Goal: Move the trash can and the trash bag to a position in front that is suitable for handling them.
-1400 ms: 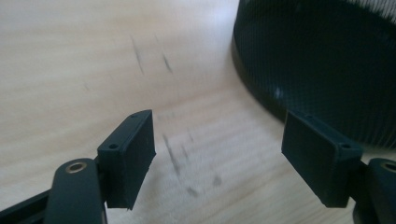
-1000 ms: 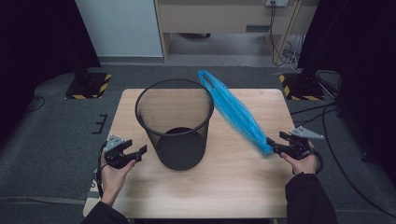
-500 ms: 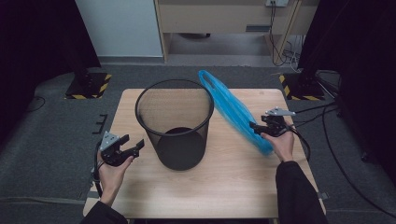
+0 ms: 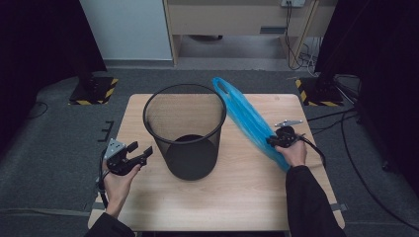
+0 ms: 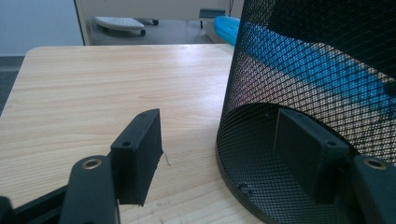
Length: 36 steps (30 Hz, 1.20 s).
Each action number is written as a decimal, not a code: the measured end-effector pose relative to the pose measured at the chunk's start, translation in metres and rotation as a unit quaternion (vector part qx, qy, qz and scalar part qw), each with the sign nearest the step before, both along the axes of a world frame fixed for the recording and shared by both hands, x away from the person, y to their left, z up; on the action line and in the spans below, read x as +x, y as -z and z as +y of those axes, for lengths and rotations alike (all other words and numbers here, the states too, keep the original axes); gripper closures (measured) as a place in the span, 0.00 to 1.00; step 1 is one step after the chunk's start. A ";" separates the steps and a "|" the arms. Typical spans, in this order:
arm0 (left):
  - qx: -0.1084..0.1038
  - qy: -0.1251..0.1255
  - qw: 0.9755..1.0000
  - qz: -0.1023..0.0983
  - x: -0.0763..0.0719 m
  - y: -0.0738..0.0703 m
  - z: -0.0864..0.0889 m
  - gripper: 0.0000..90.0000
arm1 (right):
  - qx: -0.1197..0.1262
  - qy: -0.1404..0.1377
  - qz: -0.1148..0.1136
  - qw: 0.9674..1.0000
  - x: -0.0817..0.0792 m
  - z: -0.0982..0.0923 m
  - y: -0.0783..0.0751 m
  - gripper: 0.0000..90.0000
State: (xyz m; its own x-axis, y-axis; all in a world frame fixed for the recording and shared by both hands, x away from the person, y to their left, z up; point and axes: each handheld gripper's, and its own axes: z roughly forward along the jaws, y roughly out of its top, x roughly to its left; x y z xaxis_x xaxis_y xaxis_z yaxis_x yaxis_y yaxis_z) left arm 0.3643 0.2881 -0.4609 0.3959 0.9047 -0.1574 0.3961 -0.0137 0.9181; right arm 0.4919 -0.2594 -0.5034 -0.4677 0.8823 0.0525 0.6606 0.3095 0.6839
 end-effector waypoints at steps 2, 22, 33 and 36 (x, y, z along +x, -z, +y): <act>-0.001 0.000 1.000 -0.001 0.000 -0.001 0.000 0.37 | 0.010 0.014 0.005 1.000 -0.012 -0.010 -0.001 0.83; -0.031 -0.038 0.998 -0.048 0.039 -0.033 -0.005 0.49 | 0.117 -0.011 -0.142 0.983 -0.037 0.042 -0.068 0.44; -0.054 -0.007 0.997 -0.049 0.052 -0.030 -0.024 0.78 | 0.136 -0.044 -0.199 0.969 -0.015 0.148 -0.077 0.56; -0.054 0.005 0.997 -0.050 0.051 -0.030 -0.030 0.80 | 0.130 -0.044 -0.205 0.969 -0.016 0.146 -0.077 0.57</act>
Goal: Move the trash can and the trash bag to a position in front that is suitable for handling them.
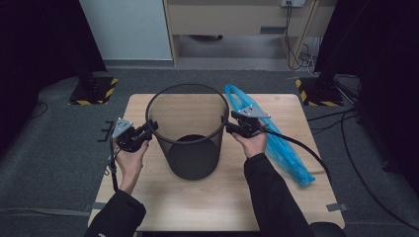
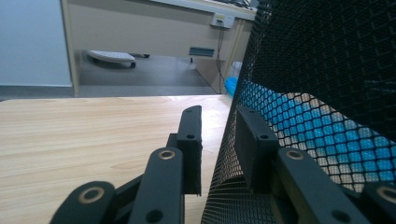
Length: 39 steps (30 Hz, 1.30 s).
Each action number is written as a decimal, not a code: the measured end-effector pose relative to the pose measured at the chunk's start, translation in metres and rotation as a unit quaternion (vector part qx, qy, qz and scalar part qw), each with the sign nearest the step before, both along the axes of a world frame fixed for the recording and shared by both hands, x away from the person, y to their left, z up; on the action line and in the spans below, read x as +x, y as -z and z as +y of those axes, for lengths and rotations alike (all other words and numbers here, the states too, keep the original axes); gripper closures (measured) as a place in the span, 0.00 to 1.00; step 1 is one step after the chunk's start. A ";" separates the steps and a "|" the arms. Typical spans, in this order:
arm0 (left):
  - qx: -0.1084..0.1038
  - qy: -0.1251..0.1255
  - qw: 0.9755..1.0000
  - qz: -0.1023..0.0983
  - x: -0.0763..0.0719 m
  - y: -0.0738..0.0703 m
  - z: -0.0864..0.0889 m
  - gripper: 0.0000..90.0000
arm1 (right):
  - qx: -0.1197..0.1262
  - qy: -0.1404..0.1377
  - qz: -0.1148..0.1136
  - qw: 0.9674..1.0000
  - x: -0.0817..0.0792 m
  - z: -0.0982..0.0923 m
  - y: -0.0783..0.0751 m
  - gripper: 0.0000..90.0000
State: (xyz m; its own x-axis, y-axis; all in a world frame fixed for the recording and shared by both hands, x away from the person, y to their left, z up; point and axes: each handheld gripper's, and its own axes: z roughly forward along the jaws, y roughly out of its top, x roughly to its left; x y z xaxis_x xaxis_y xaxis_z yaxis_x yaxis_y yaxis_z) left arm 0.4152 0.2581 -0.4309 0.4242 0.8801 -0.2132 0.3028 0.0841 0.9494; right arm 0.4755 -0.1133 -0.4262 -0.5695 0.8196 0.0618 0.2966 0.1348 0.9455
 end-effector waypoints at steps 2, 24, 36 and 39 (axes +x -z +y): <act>0.000 0.012 1.000 0.001 0.000 0.000 -0.005 0.81 | 0.000 -0.008 0.002 1.000 -0.004 -0.011 -0.002 0.60; 0.054 0.111 0.992 0.011 -0.024 -0.011 -0.072 0.72 | -0.008 0.003 0.037 0.999 -0.058 -0.097 -0.011 0.63; 0.088 0.043 0.993 0.073 -0.056 0.030 0.005 0.54 | -0.096 0.068 0.094 0.989 -0.037 -0.142 0.020 0.34; 0.087 0.017 0.990 0.107 -0.051 0.046 0.022 0.40 | -0.126 0.080 0.131 0.980 -0.028 -0.152 0.044 0.31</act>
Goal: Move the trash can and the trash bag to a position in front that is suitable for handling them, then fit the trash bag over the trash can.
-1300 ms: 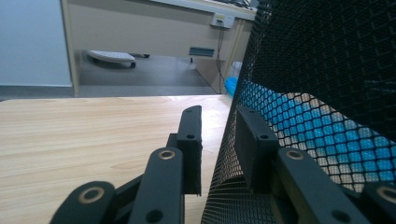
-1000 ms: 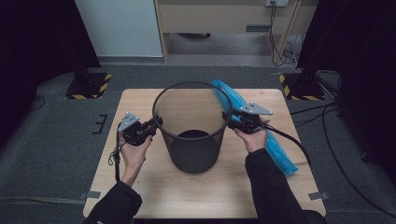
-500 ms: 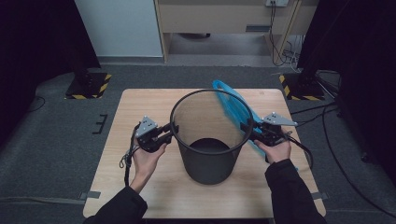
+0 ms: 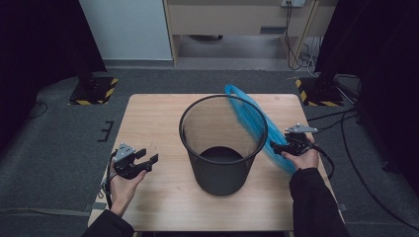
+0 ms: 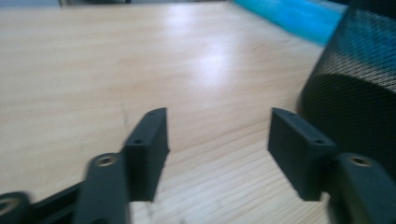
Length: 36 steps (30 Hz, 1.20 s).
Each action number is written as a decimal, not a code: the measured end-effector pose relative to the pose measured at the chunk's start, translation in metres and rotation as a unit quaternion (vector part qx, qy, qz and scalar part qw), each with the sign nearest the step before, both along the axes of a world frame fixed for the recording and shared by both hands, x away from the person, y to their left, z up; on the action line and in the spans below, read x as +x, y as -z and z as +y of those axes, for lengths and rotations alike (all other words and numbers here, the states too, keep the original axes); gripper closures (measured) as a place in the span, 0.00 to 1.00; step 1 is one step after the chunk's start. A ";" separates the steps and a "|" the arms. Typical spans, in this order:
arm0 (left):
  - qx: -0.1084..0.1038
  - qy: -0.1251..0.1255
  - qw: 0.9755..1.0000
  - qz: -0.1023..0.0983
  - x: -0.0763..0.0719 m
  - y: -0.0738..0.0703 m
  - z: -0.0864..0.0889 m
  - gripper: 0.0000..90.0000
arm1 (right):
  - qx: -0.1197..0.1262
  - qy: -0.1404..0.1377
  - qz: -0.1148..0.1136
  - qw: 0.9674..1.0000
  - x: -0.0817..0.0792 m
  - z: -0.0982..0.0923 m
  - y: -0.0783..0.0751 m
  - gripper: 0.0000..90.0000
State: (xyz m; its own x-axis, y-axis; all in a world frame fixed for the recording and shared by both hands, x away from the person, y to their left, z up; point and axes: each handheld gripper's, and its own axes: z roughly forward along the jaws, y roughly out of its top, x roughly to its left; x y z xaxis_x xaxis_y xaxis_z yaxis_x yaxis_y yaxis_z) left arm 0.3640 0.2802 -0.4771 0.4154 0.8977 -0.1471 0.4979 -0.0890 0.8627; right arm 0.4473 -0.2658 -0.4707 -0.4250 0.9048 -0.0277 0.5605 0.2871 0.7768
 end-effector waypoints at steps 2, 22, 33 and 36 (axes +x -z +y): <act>0.009 -0.008 1.000 -0.003 0.000 0.001 0.003 0.38 | -0.006 0.005 0.006 1.000 0.002 -0.002 0.005 0.31; 0.019 0.009 0.999 0.027 0.011 0.016 -0.003 0.30 | -0.036 -0.009 0.090 0.995 0.016 -0.009 0.047 0.80; 0.017 0.015 0.999 0.029 0.011 0.017 -0.006 0.30 | 0.091 -0.016 0.028 0.995 0.009 -0.014 -0.001 0.99; 0.017 0.017 0.999 0.027 0.010 0.016 -0.007 0.30 | 0.112 -0.012 -0.017 0.994 0.008 -0.015 -0.022 0.98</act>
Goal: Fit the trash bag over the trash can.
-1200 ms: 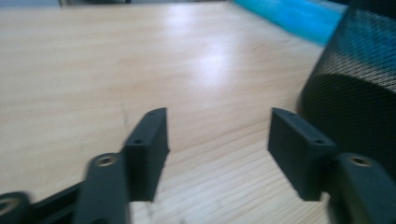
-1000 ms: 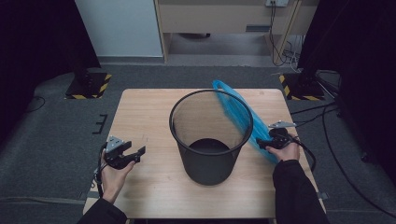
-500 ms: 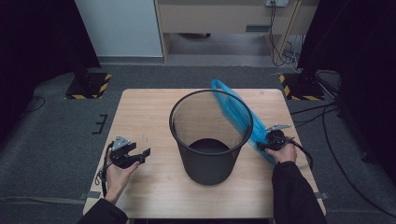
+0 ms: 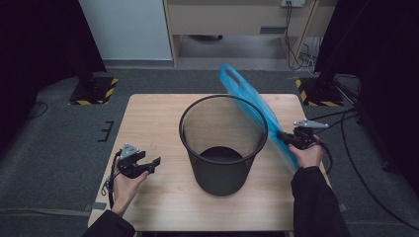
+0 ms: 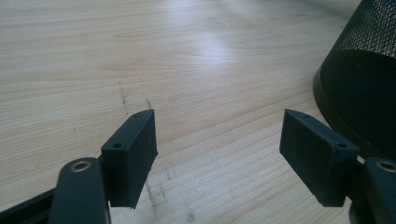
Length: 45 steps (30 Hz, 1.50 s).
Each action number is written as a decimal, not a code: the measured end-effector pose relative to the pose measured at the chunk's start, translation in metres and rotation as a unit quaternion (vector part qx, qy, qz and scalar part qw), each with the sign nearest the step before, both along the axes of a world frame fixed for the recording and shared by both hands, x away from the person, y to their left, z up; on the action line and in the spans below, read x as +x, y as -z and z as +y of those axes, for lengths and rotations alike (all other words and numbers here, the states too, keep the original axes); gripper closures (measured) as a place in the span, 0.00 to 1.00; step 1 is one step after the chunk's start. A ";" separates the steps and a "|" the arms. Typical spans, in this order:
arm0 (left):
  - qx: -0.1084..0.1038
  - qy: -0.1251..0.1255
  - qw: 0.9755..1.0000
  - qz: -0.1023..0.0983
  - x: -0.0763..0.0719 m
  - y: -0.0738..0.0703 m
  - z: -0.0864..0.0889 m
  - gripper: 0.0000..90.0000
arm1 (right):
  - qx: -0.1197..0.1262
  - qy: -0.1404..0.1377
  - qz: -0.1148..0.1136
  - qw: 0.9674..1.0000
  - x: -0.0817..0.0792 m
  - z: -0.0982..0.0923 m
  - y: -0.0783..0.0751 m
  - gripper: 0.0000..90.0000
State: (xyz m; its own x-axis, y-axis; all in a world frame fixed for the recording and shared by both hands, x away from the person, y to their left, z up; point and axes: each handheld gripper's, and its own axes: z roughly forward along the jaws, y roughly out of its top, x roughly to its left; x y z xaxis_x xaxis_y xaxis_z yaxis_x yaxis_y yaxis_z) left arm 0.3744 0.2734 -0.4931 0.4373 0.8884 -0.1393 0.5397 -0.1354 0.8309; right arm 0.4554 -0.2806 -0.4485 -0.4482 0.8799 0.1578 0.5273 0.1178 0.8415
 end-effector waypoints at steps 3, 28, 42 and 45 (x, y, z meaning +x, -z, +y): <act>0.001 0.001 1.000 0.000 0.000 0.000 -0.001 0.30 | 0.013 0.009 -0.044 0.999 -0.001 -0.002 -0.024 0.98; 0.005 0.006 1.000 -0.002 0.000 0.000 -0.006 0.30 | 0.114 -0.064 -0.208 0.969 -0.007 0.050 -0.184 0.99; 0.006 0.003 1.000 -0.006 0.001 -0.001 -0.004 0.30 | 0.134 -0.164 -0.208 0.955 -0.013 0.150 -0.226 0.99; 0.008 0.003 1.000 -0.006 0.001 -0.001 -0.003 0.30 | 0.133 -0.177 -0.195 0.955 -0.013 0.169 -0.218 0.99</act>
